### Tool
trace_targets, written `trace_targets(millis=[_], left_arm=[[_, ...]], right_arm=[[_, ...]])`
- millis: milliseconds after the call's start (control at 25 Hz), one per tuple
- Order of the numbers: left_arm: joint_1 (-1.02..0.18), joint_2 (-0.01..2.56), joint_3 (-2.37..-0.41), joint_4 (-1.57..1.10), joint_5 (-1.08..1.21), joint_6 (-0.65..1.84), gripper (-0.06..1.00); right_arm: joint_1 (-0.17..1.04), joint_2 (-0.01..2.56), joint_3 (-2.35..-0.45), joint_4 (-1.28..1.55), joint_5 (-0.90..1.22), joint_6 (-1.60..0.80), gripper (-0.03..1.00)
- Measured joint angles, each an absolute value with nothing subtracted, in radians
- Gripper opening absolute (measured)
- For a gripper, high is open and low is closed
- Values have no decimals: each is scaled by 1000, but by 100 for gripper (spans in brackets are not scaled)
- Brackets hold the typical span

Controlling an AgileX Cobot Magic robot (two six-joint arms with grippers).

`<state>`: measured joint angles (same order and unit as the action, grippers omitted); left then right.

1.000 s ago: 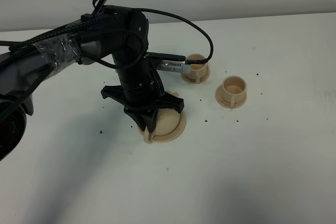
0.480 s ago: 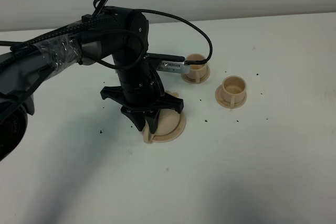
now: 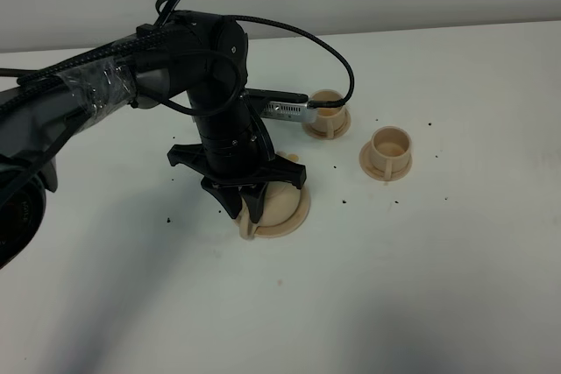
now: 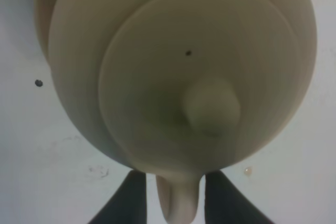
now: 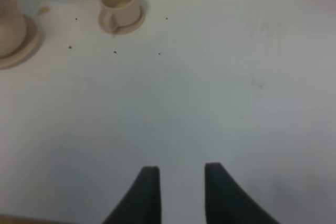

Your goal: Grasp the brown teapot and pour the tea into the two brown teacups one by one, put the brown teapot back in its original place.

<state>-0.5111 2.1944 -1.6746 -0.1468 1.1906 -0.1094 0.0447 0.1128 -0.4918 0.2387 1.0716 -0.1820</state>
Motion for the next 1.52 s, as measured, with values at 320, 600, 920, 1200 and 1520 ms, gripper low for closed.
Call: trace_targets(millis=[320, 600, 920, 1200, 1520], left_arm=[[-511, 2211, -1675, -162, 1192, -109, 32], [-511, 2213, -1675, -167, 1192, -109, 25], [-511, 2215, -1675, -170, 1192, -105, 16], [-511, 2211, -1675, -169, 1192, -97, 16], [-511, 2195, -1677, -150, 1191, -94, 16]], right_arm=[[45, 113, -492, 239, 1072, -182, 24], [45, 113, -492, 239, 1072, -182, 24], [45, 113, -492, 239, 1072, -182, 24], [45, 113, -492, 239, 1072, -182, 24], [45, 113, -492, 239, 1072, -182, 24]])
